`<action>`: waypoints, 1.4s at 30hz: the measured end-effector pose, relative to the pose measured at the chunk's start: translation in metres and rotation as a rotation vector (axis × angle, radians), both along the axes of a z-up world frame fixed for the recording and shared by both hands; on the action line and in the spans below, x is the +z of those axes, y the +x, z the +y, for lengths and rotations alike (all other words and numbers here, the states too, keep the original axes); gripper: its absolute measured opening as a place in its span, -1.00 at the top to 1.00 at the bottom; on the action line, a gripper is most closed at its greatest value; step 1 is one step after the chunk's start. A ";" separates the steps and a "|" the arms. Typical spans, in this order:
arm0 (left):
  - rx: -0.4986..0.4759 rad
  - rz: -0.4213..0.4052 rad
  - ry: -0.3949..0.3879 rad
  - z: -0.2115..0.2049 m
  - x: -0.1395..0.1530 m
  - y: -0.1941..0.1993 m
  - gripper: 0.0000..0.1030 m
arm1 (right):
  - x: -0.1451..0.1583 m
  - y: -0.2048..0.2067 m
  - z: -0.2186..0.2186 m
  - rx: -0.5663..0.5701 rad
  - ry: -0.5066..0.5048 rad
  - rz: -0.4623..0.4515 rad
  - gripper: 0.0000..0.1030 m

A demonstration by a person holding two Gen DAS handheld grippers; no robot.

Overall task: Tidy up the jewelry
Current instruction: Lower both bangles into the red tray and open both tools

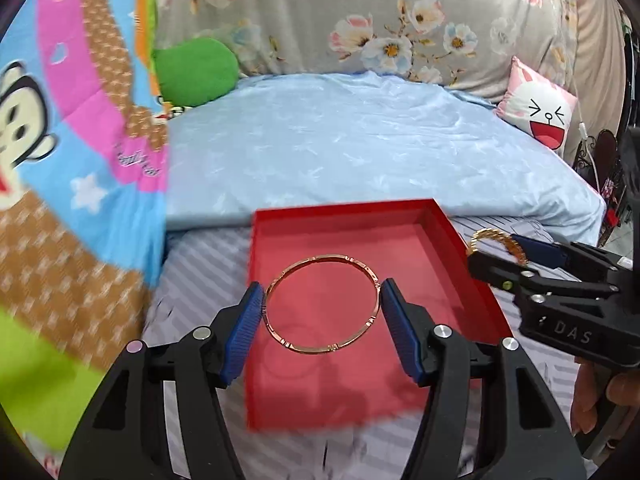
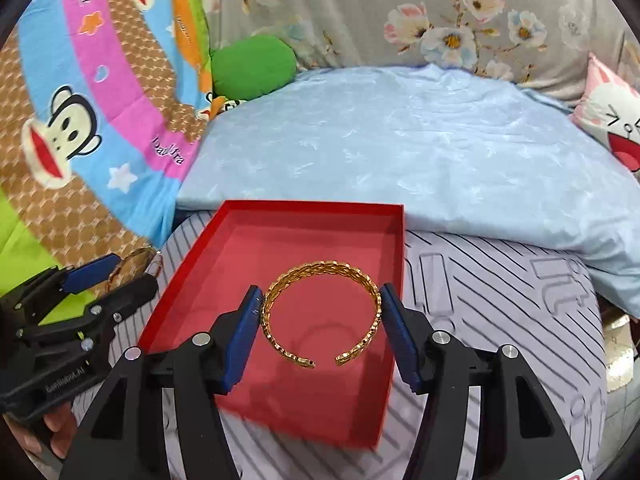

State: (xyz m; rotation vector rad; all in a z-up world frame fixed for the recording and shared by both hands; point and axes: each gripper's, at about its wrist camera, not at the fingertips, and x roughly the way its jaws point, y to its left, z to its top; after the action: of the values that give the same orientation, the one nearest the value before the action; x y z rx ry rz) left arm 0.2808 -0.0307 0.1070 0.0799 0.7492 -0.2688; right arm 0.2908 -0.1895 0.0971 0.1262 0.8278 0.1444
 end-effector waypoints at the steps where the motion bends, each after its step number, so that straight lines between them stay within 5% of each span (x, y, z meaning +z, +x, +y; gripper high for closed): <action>1: -0.005 0.008 0.007 -0.004 -0.004 0.012 -0.12 | -0.004 0.013 -0.001 -0.004 0.005 0.014 -0.12; 10: 0.011 0.128 0.056 -0.018 -0.051 0.096 -0.12 | -0.052 0.102 0.004 0.010 -0.037 0.145 -0.12; 19: 0.022 0.226 0.059 -0.018 -0.076 0.126 -0.13 | -0.066 0.123 0.001 0.008 -0.096 0.190 -0.14; 23: 0.049 0.199 0.057 -0.013 -0.074 0.127 -0.35 | -0.064 0.125 -0.001 -0.010 -0.087 0.182 -0.23; 32: 0.058 0.148 0.022 -0.004 -0.043 0.108 -0.42 | -0.031 0.096 -0.004 -0.002 -0.049 0.113 -0.33; 42: 0.051 0.027 0.015 0.019 0.020 0.014 -0.56 | 0.031 -0.006 -0.012 0.016 -0.002 -0.002 -0.34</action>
State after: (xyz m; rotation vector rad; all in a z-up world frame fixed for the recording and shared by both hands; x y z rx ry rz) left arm 0.2949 -0.0113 0.1273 0.0712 0.7791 -0.2161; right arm 0.2849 -0.2010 0.1282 0.1174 0.8269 0.1583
